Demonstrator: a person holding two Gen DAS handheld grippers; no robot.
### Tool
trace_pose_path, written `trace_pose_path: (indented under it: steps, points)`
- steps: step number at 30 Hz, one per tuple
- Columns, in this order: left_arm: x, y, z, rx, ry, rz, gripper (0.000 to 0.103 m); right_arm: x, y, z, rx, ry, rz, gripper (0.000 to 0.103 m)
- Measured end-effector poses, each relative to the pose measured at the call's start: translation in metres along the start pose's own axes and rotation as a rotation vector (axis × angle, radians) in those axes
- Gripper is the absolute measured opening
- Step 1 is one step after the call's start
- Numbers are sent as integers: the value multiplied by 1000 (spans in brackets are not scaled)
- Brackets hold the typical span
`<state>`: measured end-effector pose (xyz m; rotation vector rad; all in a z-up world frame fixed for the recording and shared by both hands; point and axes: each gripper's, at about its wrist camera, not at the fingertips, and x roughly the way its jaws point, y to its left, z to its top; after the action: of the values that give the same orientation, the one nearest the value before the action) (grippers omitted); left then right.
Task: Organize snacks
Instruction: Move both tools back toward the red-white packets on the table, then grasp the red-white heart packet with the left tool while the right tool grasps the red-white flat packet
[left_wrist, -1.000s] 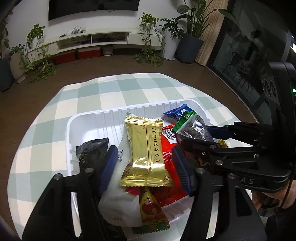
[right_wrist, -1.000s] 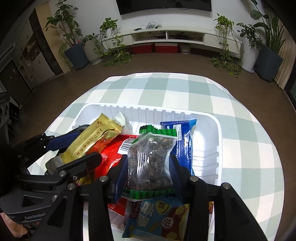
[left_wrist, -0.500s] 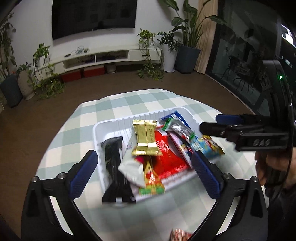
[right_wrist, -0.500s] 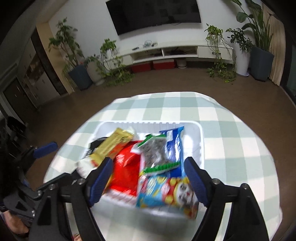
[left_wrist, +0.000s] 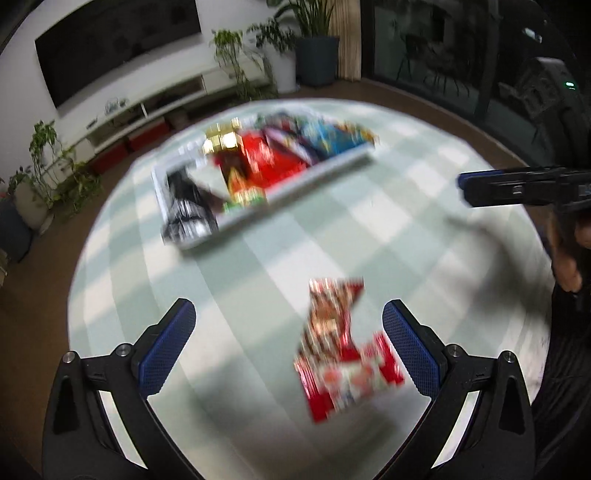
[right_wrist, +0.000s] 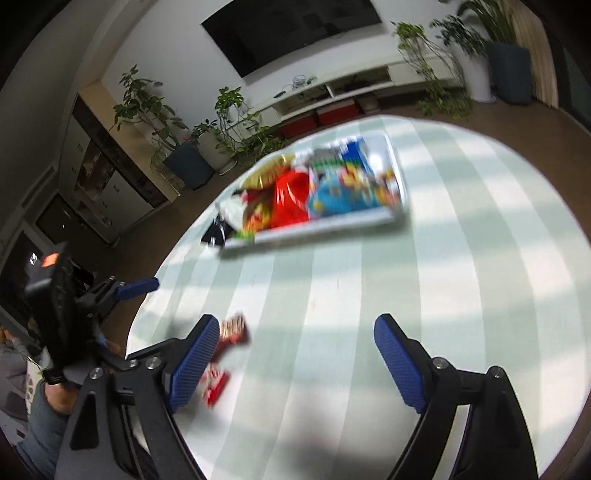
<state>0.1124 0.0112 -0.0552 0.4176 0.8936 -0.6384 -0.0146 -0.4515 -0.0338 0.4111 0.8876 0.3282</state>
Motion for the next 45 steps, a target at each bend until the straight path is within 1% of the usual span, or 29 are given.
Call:
trace_pose_path:
  steps: [4,6,11,14,15,16,17,19,21,23,27,29,30,31,32,33,34,40,43,45]
  points:
    - [5,-4,-11,-7,37,-16,103,-6,7,-28,-11,16,13,88]
    - [8,-6,-7,10,51,-23,103,-8,12,-36,-25,27,22,88]
    - [24,-11,6,52,121,-55,103,-7,26,-57,-65,55,47,88]
    - [37,-12,12,64,171,-70,100,-4,34,-67,-90,76,58,88]
    - [43,-11,13,62,192,-77,94,-3,36,-68,-96,79,60,88]
    - [48,-10,15,59,205,-85,86,-3,38,-70,-100,81,61,88]
    - [52,-9,16,50,217,-97,82,-3,40,-71,-107,81,62,88]
    - [60,-5,20,29,238,-106,70,-4,43,-71,-116,79,63,88]
    - [67,-1,21,18,263,-104,66,-4,44,-72,-120,85,65,88]
    - [73,0,21,15,291,-106,66,-3,45,-72,-122,89,67,88]
    - [76,1,22,7,291,-109,66,-3,45,-73,-124,92,66,88]
    - [76,1,22,7,286,-106,62,-1,47,-74,-129,102,67,87]
    - [76,0,23,7,283,-108,56,0,48,-75,-134,107,68,86]
    - [74,0,22,7,281,-110,47,1,49,-76,-138,111,67,85]
    - [74,-1,23,8,280,-110,43,1,50,-76,-142,114,67,85]
    - [73,-1,23,8,279,-113,34,1,51,-76,-146,116,68,83]
    - [72,-1,24,10,277,-118,28,1,51,-76,-150,117,68,81]
    - [62,-1,15,-5,255,-136,26,5,61,-74,-211,140,63,78]
    - [50,8,8,-54,214,-152,26,8,70,-70,-277,156,56,78]
    - [37,17,2,-98,180,-161,26,13,80,-64,-354,172,58,78]
